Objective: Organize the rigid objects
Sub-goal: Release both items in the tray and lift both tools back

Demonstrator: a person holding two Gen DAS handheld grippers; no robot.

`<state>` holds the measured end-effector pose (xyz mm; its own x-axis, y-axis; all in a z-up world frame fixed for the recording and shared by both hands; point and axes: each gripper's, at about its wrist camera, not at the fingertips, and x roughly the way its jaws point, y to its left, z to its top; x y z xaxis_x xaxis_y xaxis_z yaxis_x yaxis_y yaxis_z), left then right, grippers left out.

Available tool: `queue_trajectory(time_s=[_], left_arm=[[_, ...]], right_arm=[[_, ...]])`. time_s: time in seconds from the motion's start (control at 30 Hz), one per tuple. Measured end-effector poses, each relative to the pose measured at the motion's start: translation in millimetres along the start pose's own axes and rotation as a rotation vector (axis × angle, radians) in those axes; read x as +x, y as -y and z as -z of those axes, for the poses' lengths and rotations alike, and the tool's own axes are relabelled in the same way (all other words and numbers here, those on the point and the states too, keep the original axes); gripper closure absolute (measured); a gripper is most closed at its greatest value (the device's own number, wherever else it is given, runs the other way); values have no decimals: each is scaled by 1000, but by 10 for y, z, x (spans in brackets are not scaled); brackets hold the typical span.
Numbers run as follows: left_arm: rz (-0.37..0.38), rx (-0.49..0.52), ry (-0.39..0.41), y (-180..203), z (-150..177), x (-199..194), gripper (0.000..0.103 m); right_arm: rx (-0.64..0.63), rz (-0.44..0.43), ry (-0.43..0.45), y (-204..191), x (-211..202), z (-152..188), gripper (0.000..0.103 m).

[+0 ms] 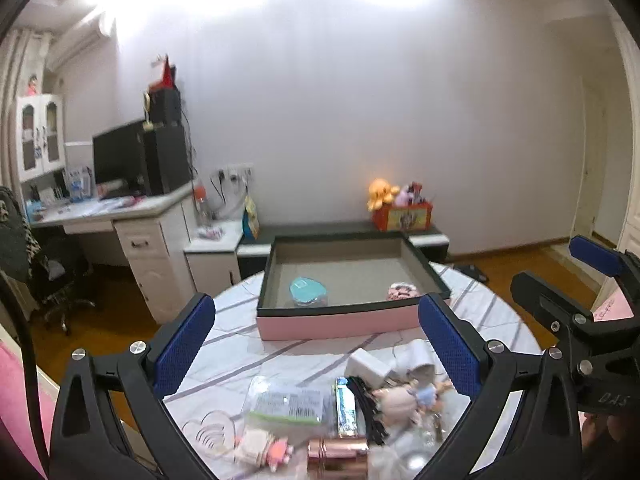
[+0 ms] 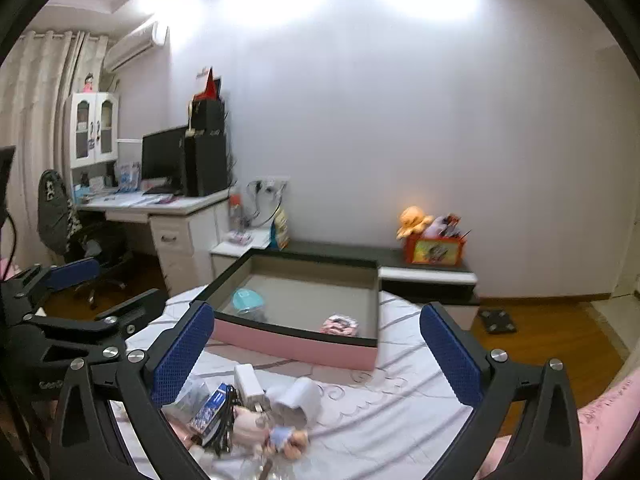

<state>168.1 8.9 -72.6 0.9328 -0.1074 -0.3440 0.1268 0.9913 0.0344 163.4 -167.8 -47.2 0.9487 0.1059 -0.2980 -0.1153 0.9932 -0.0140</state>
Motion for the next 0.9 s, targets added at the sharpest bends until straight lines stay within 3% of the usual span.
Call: queue_trajectory(time_s=[0.17,0.43,0.9], left_arm=[[-27,-2,84,67,101,-477,0],[-28,-11,152,82,129,-923,0],[-75,-4,194,21,127,-1153,0]], right_arm=[[11,28,47,-8,-459,61,0],[7,56,114,-96,-1010,165,0],[-5,37,150,-229,-1241,196,0]])
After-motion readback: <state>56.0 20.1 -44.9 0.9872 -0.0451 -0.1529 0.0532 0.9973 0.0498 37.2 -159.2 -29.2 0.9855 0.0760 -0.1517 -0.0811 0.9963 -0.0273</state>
